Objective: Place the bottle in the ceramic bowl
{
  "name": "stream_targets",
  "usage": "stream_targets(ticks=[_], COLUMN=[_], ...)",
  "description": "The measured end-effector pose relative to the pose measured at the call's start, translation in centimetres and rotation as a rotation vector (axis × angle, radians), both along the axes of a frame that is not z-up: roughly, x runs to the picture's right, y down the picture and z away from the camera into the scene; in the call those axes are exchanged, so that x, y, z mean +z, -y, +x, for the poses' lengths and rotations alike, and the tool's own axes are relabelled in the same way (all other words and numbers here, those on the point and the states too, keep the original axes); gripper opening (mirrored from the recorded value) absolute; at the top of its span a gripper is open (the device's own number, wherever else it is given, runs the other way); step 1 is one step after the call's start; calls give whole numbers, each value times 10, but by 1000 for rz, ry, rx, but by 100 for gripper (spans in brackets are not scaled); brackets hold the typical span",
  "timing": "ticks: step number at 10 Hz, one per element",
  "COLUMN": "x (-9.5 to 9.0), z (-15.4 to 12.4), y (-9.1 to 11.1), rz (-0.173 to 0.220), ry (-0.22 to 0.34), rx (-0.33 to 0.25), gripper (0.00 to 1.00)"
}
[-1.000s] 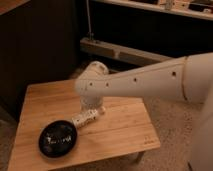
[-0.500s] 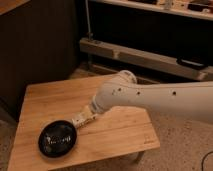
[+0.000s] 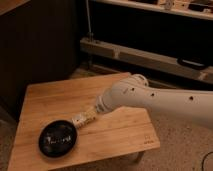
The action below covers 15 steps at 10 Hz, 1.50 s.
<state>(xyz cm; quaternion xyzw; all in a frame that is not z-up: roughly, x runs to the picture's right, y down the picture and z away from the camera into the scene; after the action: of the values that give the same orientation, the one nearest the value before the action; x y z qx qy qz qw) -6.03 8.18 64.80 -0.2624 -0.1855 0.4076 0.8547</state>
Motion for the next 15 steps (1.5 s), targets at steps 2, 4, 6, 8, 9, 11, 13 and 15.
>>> stream_targets(ticks=[2, 4, 6, 8, 9, 11, 13, 15], x=[5, 16, 42, 51, 51, 51, 50, 47], z=[1, -1, -6, -10, -8, -11, -12, -19], y=[4, 5, 6, 8, 8, 7, 6, 1], rz=[79, 201, 258, 266, 267, 266, 273, 348], ry=[84, 257, 394, 412, 409, 412, 430, 491], rx=[-19, -155, -260, -282, -280, -283, -274, -338], gripper=[65, 65, 65, 65, 65, 65, 65, 65])
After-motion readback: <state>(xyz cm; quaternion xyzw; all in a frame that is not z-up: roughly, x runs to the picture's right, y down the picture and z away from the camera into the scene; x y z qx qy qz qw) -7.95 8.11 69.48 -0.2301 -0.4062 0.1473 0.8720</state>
